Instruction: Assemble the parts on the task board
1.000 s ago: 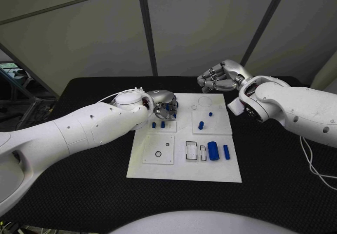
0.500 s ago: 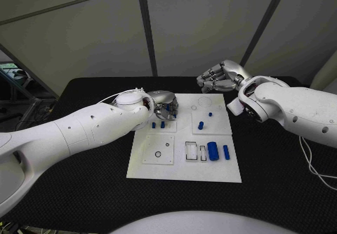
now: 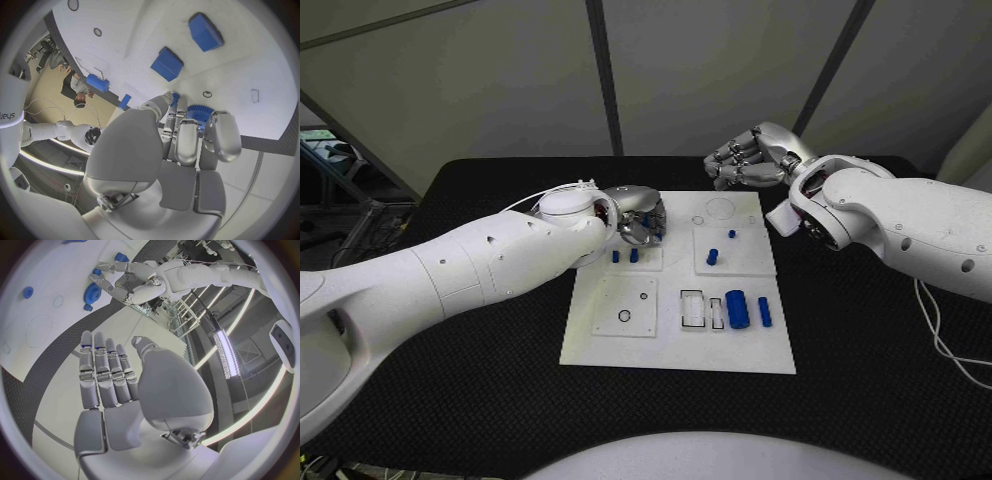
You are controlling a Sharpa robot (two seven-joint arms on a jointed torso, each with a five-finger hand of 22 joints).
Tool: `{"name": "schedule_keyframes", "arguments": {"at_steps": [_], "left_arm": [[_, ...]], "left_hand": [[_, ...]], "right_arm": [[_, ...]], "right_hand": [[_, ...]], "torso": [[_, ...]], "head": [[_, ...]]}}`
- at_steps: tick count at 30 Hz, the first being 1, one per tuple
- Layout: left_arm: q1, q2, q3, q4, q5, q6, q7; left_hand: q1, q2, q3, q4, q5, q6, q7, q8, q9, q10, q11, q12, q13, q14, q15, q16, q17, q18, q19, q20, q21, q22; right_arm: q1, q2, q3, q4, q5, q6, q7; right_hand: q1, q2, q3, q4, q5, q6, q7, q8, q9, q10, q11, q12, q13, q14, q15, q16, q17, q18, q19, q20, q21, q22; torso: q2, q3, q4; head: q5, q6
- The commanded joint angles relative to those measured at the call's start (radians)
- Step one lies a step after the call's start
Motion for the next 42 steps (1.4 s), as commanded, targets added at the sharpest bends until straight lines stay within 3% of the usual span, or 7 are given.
{"name": "schedule_keyframes", "arguments": {"at_steps": [1, 8, 20, 27, 32, 42], "left_arm": [[0.000, 0.000, 0.000, 0.002, 0.006, 0.007, 0.003], [-0.001, -0.006, 0.000, 0.004, 0.007, -0.016, -0.001], [-0.001, -0.033, 0.002, 0.036, 0.054, -0.068, 0.012], [-0.001, -0.059, 0.019, 0.072, 0.059, -0.086, 0.016], [-0.001, -0.088, 0.034, 0.104, 0.060, -0.081, 0.012], [-0.001, -0.183, 0.041, 0.174, 0.062, -0.060, -0.009]], "left_hand": [[0.010, 0.004, 0.014, -0.006, 0.001, 0.016, -0.002, -0.001, 0.001, 0.016, -0.003, -0.009, -0.001, 0.012, -0.010, 0.006, -0.001, 0.013, 0.009, -0.002, 0.009, 0.052], [0.025, 0.010, 0.052, -0.034, 0.000, 0.044, -0.001, -0.007, 0.000, 0.049, -0.005, -0.025, -0.002, 0.013, -0.013, 0.009, -0.002, 0.010, 0.012, -0.008, 0.021, 0.063], [0.015, 0.004, 0.066, -0.042, -0.001, 0.043, 0.007, -0.020, -0.005, 0.049, 0.004, -0.042, -0.003, 0.013, -0.007, 0.009, -0.005, 0.009, 0.013, -0.005, 0.028, 0.069], [0.004, 0.001, 0.068, -0.042, -0.001, 0.045, 0.009, -0.024, -0.006, 0.050, 0.006, -0.049, -0.003, 0.013, -0.005, 0.009, -0.007, 0.009, 0.012, -0.003, 0.027, 0.070], [0.002, 0.000, 0.069, -0.042, -0.001, 0.047, 0.009, -0.025, -0.006, 0.051, 0.007, -0.051, -0.003, 0.013, -0.004, 0.010, -0.007, 0.009, 0.012, -0.002, 0.027, 0.070], [-0.005, -0.003, 0.069, -0.041, -0.002, 0.050, 0.009, -0.027, -0.007, 0.055, 0.007, -0.054, -0.002, 0.012, -0.004, 0.009, -0.009, 0.009, 0.012, -0.001, 0.028, 0.071]], "right_arm": [[0.002, 0.001, 0.001, 0.002, -0.002, 0.002, 0.003], [0.002, 0.000, 0.001, 0.002, -0.002, 0.003, 0.003], [0.002, -0.001, 0.001, 0.001, -0.002, 0.001, 0.003], [0.002, -0.003, 0.001, 0.000, -0.002, 0.000, 0.005], [0.002, -0.005, 0.001, -0.001, -0.002, 0.000, 0.005], [0.001, -0.012, 0.000, -0.001, -0.002, 0.000, 0.005]], "right_hand": [[0.001, 0.002, 0.001, -0.007, 0.006, -0.006, -0.003, -0.002, 0.000, -0.007, 0.000, 0.002, 0.001, -0.003, -0.001, -0.005, -0.001, 0.006, 0.007, -0.002, -0.004, -0.001], [0.001, 0.002, 0.001, -0.007, 0.006, -0.006, -0.003, -0.002, 0.000, -0.007, 0.000, 0.002, 0.001, -0.003, -0.001, -0.005, -0.001, 0.006, 0.007, -0.002, -0.004, -0.001], [0.001, 0.004, 0.003, -0.008, 0.007, -0.005, -0.003, -0.002, 0.000, -0.006, 0.000, 0.002, 0.001, -0.003, -0.001, -0.004, -0.002, 0.006, 0.007, -0.002, -0.005, -0.001], [0.001, 0.004, 0.003, -0.008, 0.007, -0.005, -0.003, -0.002, 0.000, -0.006, 0.000, 0.002, 0.001, -0.003, -0.001, -0.004, -0.002, 0.006, 0.007, -0.002, -0.005, -0.001], [0.001, 0.004, 0.003, -0.008, 0.007, -0.005, -0.003, -0.002, 0.000, -0.006, 0.000, 0.002, 0.001, -0.003, -0.001, -0.004, -0.002, 0.006, 0.007, -0.002, -0.005, -0.001], [0.001, 0.004, 0.003, -0.008, 0.007, -0.005, -0.003, -0.002, 0.000, -0.006, 0.000, 0.002, 0.001, -0.003, -0.001, -0.004, -0.002, 0.006, 0.008, -0.002, -0.005, -0.001]], "torso": [[0.000, -0.0002, 0.0003], [0.000, -0.0001, 0.0005], [-0.001, -0.0002, 0.0007], [-0.002, -0.0008, 0.0019], [-0.002, 0.0000, 0.0006], [-0.001, -0.0017, 0.0027]], "head": [[0.000, 0.000], [0.000, 0.001], [0.002, 0.003], [0.003, 0.008], [0.005, 0.010], [0.004, 0.011]]}}
